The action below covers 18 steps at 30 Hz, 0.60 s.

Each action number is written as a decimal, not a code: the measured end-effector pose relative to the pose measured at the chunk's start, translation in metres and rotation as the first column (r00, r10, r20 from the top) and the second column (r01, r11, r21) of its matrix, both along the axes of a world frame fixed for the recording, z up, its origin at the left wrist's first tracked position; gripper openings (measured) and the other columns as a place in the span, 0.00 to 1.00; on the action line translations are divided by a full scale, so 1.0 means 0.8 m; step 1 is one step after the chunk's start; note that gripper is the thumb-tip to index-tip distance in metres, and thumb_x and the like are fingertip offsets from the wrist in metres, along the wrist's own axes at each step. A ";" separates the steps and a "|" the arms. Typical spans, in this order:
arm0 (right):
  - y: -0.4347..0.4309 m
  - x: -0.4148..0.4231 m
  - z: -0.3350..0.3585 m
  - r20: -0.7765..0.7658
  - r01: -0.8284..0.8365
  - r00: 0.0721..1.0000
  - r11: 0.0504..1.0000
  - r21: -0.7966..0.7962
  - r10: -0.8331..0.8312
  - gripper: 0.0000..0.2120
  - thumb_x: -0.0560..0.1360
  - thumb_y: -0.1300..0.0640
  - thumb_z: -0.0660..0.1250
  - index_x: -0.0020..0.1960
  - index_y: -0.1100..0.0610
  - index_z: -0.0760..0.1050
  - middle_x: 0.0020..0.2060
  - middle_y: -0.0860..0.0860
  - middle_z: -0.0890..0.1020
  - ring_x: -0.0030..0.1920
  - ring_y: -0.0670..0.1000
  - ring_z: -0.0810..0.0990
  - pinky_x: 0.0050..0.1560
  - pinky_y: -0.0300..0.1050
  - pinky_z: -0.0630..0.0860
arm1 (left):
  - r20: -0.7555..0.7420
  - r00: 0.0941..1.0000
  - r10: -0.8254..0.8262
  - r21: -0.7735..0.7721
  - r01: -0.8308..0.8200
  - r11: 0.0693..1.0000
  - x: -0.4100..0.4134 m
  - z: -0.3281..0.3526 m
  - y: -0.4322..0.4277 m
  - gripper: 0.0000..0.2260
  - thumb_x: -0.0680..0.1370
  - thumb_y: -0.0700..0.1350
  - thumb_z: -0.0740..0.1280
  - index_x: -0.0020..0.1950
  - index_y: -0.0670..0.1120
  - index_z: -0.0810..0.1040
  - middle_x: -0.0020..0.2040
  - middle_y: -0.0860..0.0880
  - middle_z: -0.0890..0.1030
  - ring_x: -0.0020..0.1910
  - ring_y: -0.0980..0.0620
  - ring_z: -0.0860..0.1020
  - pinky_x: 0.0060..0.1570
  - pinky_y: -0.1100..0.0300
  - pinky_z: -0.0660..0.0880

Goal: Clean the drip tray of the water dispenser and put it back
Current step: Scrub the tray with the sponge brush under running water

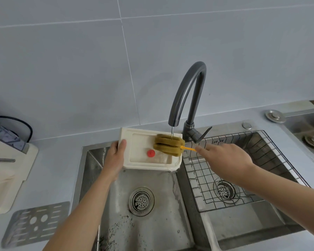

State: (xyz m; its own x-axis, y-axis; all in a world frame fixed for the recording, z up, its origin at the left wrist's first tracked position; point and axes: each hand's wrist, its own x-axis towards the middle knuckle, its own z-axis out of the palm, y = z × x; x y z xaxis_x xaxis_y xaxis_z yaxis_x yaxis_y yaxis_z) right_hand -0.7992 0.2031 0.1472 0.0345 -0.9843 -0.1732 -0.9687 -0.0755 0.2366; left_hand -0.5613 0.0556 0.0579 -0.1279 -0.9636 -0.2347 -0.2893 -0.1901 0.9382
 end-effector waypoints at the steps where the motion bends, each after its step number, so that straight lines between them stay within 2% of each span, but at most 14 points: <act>1: 0.003 0.001 -0.001 -0.005 0.005 1.000 1.000 0.015 -0.005 0.25 0.77 0.65 0.53 0.72 0.54 0.52 0.54 0.51 0.76 0.51 0.56 0.78 0.40 0.46 0.67 | 0.007 1.000 0.004 -0.019 -0.004 1.000 0.000 0.001 0.000 0.12 0.78 0.55 0.56 0.55 0.48 0.70 0.53 0.46 0.78 0.55 0.45 0.76 0.59 0.46 0.71; 5: 0.007 0.006 -0.002 0.027 -0.005 1.000 0.999 0.051 0.003 0.23 0.76 0.66 0.53 0.69 0.55 0.58 0.50 0.51 0.77 0.46 0.55 0.78 0.39 0.46 0.69 | 0.026 1.000 0.005 -0.083 -0.002 0.997 -0.005 0.005 0.006 0.14 0.79 0.53 0.56 0.57 0.45 0.70 0.48 0.48 0.77 0.49 0.49 0.74 0.49 0.54 0.70; 7: 0.009 0.011 -0.001 0.028 -0.017 0.999 0.997 0.078 0.015 0.20 0.76 0.66 0.53 0.68 0.55 0.60 0.50 0.52 0.77 0.42 0.54 0.76 0.39 0.46 0.70 | 0.014 1.000 0.021 -0.104 -0.019 0.994 -0.007 0.007 0.008 0.15 0.79 0.53 0.56 0.58 0.44 0.70 0.44 0.51 0.75 0.46 0.51 0.73 0.48 0.55 0.69; 9: 0.011 0.016 -0.002 0.014 -0.039 0.999 0.994 0.099 0.037 0.20 0.77 0.65 0.53 0.68 0.55 0.60 0.51 0.52 0.78 0.44 0.55 0.77 0.40 0.46 0.71 | 0.021 0.999 0.035 -0.124 -0.032 0.992 -0.006 0.008 0.007 0.16 0.78 0.55 0.56 0.58 0.44 0.70 0.42 0.53 0.74 0.44 0.51 0.73 0.49 0.52 0.70; 11: 0.012 0.017 -0.003 -0.009 -0.056 0.998 0.992 0.110 0.057 0.21 0.77 0.66 0.53 0.68 0.56 0.61 0.52 0.53 0.78 0.45 0.55 0.78 0.40 0.47 0.71 | 0.044 0.999 0.028 -0.144 -0.021 0.989 -0.006 0.008 0.007 0.13 0.79 0.53 0.56 0.56 0.46 0.69 0.41 0.54 0.74 0.42 0.53 0.73 0.48 0.53 0.69; 15: 0.016 0.012 0.000 -0.044 -0.054 0.997 0.989 0.136 0.061 0.20 0.76 0.66 0.53 0.67 0.55 0.63 0.51 0.52 0.78 0.47 0.56 0.79 0.39 0.46 0.70 | 0.089 0.996 0.014 -0.170 0.002 0.985 -0.007 0.012 0.011 0.09 0.79 0.50 0.56 0.54 0.47 0.69 0.40 0.56 0.74 0.39 0.58 0.72 0.41 0.58 0.68; 18: 0.020 0.004 0.009 -0.047 -0.032 0.998 0.991 0.132 0.039 0.20 0.77 0.66 0.52 0.67 0.53 0.62 0.52 0.51 0.79 0.49 0.56 0.80 0.41 0.47 0.72 | 0.101 0.995 -0.004 -0.160 0.020 0.987 -0.009 0.012 0.012 0.08 0.79 0.51 0.56 0.54 0.48 0.68 0.41 0.56 0.74 0.40 0.58 0.72 0.44 0.57 0.67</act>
